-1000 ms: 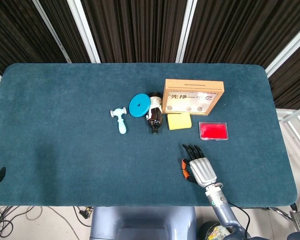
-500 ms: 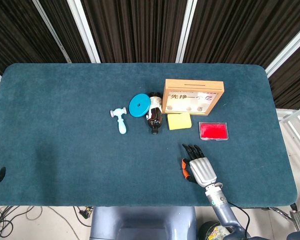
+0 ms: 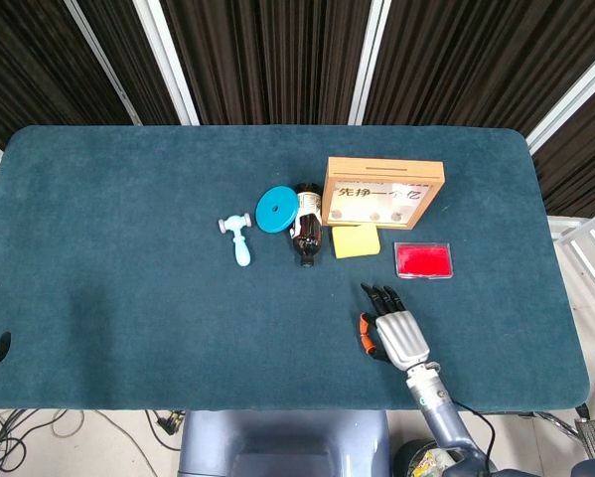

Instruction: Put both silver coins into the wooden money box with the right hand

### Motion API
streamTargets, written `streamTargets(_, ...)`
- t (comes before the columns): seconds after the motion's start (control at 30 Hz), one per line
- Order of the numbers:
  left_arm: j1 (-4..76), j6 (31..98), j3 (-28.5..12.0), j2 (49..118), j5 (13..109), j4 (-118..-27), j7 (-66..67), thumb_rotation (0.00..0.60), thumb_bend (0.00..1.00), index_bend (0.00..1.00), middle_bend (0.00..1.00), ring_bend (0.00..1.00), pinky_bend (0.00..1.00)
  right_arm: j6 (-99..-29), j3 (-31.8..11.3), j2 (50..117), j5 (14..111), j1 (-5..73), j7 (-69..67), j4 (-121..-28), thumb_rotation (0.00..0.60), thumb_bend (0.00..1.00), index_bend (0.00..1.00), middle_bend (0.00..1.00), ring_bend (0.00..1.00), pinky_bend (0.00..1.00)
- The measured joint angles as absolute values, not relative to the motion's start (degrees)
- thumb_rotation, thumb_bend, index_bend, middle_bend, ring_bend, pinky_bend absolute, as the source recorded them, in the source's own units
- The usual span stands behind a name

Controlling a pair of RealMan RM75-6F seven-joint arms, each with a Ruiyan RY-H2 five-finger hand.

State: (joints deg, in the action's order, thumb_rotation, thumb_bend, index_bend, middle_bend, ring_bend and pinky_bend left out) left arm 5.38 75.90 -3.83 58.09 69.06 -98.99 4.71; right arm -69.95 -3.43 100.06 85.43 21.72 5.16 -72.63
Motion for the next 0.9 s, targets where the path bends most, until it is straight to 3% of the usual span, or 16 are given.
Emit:
streamTargets(0.3, 5.3, 76.2, -3.8, 58.1, 69.1, -99.0, 4.9, 0.600, 0.40, 0.05, 0.00, 0.00, 0.00, -71.0, -8.0, 92.0, 85.0, 23.2, 6.4, -82.3, 0.600, 0.52, 0.71, 0.01, 0.00, 0.00)
streamTargets(0.63, 5.3, 76.4, -4.0, 58.5, 68.7, -99.0, 5.5, 0.600, 0.40, 0.05, 0.00, 0.00, 0.00, -68.8, -20.6, 78.1, 76.6, 27.6, 14.1, -93.5, 0.600, 0.52, 0.72, 0.01, 0.00, 0.00)
streamTargets(0.9, 5.3, 76.3, -4.2, 58.7, 67.6, -99.0, 5.8, 0.600, 0.40, 0.05, 0.00, 0.00, 0.00, -62.1, -27.8, 73.7, 66.5, 33.9, 17.4, -94.0, 0.600, 0.52, 0.72, 0.01, 0.00, 0.00)
